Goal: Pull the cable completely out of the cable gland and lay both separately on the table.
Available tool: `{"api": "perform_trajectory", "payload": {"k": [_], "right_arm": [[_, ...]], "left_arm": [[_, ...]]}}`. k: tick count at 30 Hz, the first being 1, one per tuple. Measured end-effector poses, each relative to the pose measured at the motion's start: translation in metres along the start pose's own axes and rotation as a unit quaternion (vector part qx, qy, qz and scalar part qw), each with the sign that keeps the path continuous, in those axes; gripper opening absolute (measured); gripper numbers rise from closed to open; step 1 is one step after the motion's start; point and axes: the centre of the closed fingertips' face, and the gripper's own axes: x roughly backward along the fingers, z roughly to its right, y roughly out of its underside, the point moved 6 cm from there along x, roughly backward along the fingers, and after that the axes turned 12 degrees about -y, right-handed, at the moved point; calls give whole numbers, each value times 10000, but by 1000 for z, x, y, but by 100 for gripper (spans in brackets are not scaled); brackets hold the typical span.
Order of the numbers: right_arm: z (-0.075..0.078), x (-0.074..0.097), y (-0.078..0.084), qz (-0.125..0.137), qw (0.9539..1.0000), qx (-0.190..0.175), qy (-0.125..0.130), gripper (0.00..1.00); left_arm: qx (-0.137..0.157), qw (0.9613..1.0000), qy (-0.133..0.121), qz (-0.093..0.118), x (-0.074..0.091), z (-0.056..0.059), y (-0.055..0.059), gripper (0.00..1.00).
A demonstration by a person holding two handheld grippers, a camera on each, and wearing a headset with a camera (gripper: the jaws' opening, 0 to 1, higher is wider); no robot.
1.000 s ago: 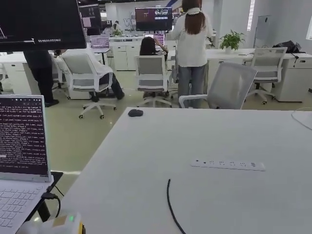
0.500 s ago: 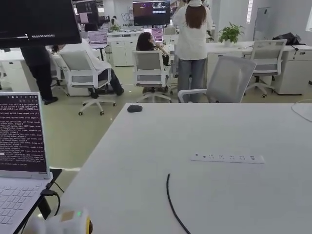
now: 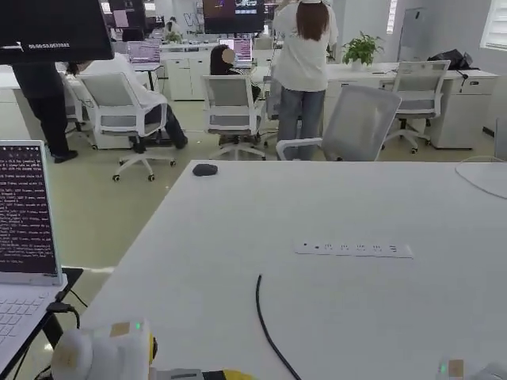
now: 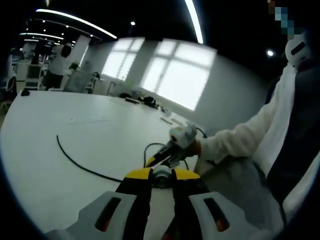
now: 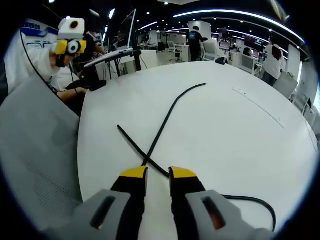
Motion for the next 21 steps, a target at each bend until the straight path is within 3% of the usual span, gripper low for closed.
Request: {"api": "perform_trajectory", "payload": {"k": [9, 11, 16, 21], "right_arm": [[-17, 27, -13, 291, 9995, 90, 45, 21], [-22, 33, -14, 349, 9993, 93, 51, 22], [-40, 43, -11, 340, 9993, 123, -22, 25], [-57, 60, -11, 360, 9991, 203, 28, 30]], "left_arm": [[-66, 9994, -228, -266, -31, -21, 15, 17], [4, 9987, -375, -348, -38, -28, 22, 17], [39, 9971, -624, -433, -55, -43, 40, 17], [-39, 9935, -804, -803, -68, -55, 66, 17]]}}
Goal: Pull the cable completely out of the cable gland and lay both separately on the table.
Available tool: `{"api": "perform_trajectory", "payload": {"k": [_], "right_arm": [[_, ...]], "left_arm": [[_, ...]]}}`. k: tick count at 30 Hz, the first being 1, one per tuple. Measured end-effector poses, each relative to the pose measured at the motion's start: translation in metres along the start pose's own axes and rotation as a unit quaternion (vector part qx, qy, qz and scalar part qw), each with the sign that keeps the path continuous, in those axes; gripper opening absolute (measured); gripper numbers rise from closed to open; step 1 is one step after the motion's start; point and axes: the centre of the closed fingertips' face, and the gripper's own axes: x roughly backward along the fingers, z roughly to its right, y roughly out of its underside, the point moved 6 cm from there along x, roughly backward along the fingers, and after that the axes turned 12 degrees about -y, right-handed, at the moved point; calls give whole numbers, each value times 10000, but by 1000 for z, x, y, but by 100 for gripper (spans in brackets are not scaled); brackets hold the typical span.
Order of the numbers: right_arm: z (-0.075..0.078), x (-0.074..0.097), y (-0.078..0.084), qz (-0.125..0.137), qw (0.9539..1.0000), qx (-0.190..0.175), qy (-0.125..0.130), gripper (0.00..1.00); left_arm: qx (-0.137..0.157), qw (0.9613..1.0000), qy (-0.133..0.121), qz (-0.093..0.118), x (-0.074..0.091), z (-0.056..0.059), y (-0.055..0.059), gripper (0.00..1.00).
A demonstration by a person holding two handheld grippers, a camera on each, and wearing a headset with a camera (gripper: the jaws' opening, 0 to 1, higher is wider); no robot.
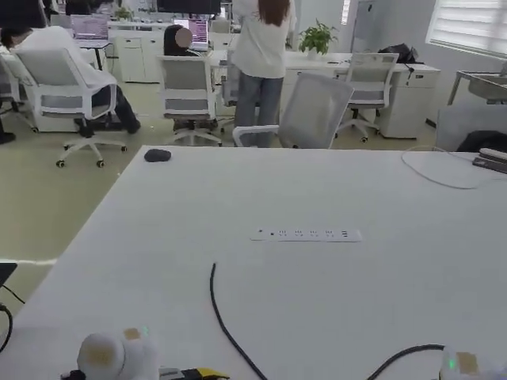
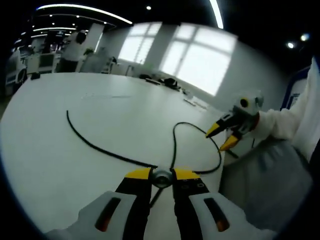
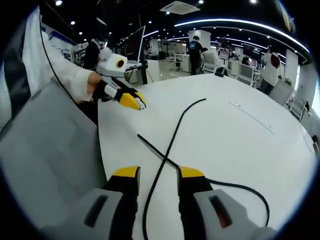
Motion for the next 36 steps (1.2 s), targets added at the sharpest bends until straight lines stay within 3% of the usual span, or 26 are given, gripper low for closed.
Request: {"api": "perform_trajectory", "payload": {"k": [4, 7, 10, 13, 21, 25, 29, 34, 36], "right_arm": [[-5, 17, 0, -28, 9999, 60, 134, 29], [0, 30, 1, 193, 9984, -151, 519, 29], [1, 34, 3, 370, 9967, -343, 628, 29], [2, 36, 4, 385, 9953, -403, 791, 29], [7, 29, 6, 512, 9929, -622, 874, 28], [6, 24, 6, 600, 9922, -716, 821, 26], [6, 22, 9, 485, 9933, -690, 787, 26], [6, 24, 11, 532, 9924, -774, 798, 27], [6, 24, 11, 510, 9925, -768, 799, 27]], "left_arm": [[-61, 9998, -41, -208, -13, -3, 12, 17], [-196, 9989, -184, -390, -24, -9, 22, 17], [-322, 9981, -225, -478, -31, -9, 25, 17], [-446, 9974, -264, -497, -38, -10, 25, 17], [-682, 9955, -344, -553, -49, -13, 34, 17], [-592, 9960, -368, -551, -49, -14, 40, 17], [-668, 9945, -416, -691, -49, -17, 46, 17], [-639, 9947, -442, -667, -47, -18, 44, 19], [-465, 9952, -512, -691, -46, -19, 42, 20]]}}
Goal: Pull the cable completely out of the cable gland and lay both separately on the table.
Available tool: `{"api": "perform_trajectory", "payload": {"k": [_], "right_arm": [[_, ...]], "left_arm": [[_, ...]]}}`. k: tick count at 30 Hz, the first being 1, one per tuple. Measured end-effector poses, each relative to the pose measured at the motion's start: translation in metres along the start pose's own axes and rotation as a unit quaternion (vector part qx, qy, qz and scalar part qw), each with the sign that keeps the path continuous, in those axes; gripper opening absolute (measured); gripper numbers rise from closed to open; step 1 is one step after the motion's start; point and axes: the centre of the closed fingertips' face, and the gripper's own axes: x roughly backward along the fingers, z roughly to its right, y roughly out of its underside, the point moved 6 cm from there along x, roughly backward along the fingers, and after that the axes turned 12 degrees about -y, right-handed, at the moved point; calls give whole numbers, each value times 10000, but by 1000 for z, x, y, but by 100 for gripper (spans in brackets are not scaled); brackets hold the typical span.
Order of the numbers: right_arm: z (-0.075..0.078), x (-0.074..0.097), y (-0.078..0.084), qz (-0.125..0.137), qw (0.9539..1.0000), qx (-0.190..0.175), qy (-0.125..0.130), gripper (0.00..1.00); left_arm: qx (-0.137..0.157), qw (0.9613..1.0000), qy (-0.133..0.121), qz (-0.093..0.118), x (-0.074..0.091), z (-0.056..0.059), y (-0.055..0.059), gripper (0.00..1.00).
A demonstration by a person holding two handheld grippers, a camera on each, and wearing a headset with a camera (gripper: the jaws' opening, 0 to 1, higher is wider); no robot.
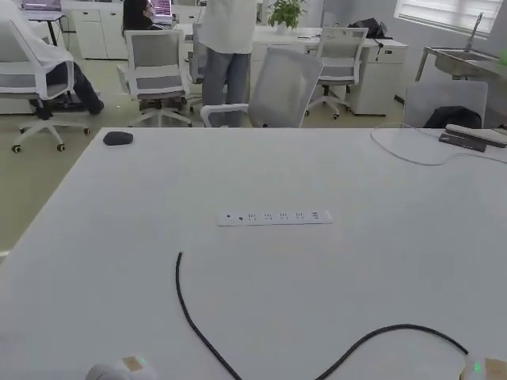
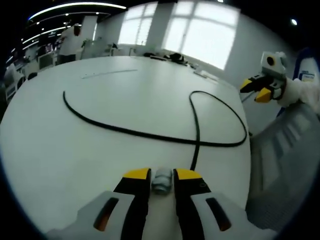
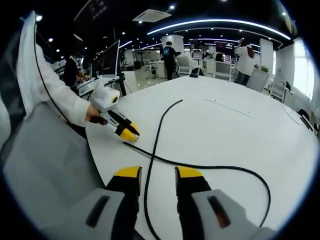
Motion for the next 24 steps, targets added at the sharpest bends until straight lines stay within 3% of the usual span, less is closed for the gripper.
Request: {"api": "perform_trajectory", "payload": {"k": [1, 7, 8, 9, 10, 11, 15, 18, 20, 24], "right_arm": [[0, 0, 0, -29, 10000, 19, -3, 27], [-1, 2, -6, -10, 10000, 56, -69, 36], [-1, 2, -6, -10, 9999, 40, -98, 36], [-2, 2, -6, -58, 9998, -37, -186, 38], [-2, 3, -4, -165, 9997, -60, -193, 41], [-2, 4, -3, -222, 9996, -30, -178, 43], [-4, 9, 3, -480, 9986, -55, -214, 53], [-6, 16, 7, -549, 9980, -225, -216, 58], [-9, 21, 12, -640, 9963, -516, -252, 62], [-13, 33, 22, -855, 9939, -679, -150, 66]], "left_arm": [[172, 9998, -84, -65, 3, -1, -2, 21], [205, 9995, -173, 176, 30, -5, -17, 30], [381, 9989, -245, 147, 35, -7, -18, 33], [739, 9967, -329, 75, 43, -9, -20, 37], [879, 9956, -307, 133, 48, -9, -22, 43], [908, 9951, -285, 255, 58, -11, -25, 47], [907, 9945, -420, 297, 90, -17, -30, 59], [938, 9945, -393, 246, 114, -16, -33, 66], [791, 9960, -389, 131, 135, -13, -33, 69], [744, 9963, -415, 92, 158, -10, -33, 72]]}}
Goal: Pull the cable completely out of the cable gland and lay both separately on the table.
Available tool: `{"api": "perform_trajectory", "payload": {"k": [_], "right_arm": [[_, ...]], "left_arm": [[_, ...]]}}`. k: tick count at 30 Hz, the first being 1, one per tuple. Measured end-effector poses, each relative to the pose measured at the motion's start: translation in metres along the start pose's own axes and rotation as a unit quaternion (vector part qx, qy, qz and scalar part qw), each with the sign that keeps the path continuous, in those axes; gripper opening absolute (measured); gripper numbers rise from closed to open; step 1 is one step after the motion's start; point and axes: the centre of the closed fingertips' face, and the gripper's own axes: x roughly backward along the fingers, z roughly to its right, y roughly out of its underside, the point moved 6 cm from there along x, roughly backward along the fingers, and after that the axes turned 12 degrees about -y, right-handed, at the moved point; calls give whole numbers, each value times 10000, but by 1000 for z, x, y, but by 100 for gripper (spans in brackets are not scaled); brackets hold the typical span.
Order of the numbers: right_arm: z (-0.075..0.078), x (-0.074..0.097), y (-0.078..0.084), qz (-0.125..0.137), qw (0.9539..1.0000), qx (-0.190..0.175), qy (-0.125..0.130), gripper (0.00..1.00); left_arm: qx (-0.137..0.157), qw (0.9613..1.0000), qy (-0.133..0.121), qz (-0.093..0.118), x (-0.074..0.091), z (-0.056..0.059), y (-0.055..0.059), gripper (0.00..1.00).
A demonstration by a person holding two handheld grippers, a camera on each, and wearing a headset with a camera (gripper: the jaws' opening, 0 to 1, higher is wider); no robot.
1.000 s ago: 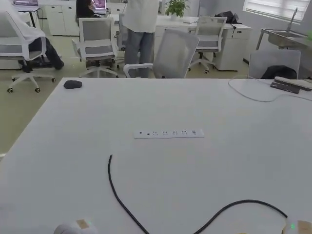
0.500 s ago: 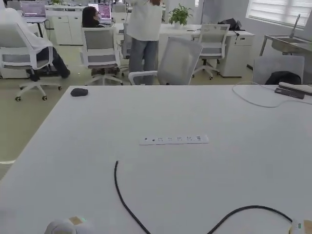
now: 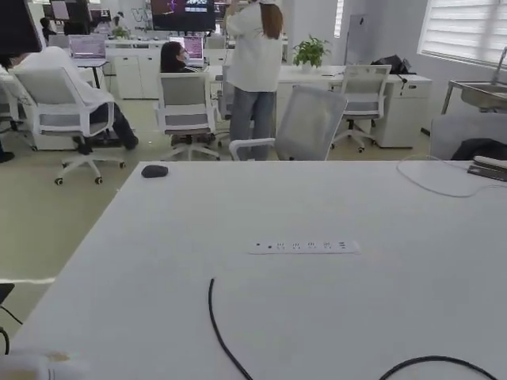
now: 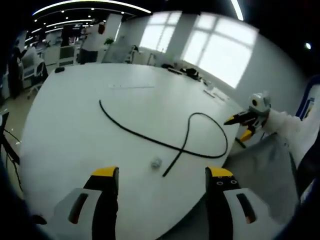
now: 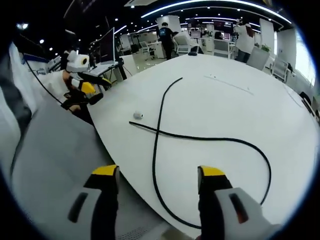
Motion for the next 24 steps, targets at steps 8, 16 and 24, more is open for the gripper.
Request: {"api": "perform_trajectory", "payload": {"k": [8, 16, 24], "right_arm": [[-3, 24, 21, -25, 9974, -676, 226, 68], [-4, 39, 33, 57, 9943, -1004, 363, 66], [-6, 40, 39, -12, 9937, -1068, 329, 66]], "left_arm": [[136, 9999, 5, -47, 38, 15, 15, 74], [564, 9983, 19, -134, 42, 22, 33, 73], [486, 9988, 10, -33, 45, 23, 24, 73]]}}
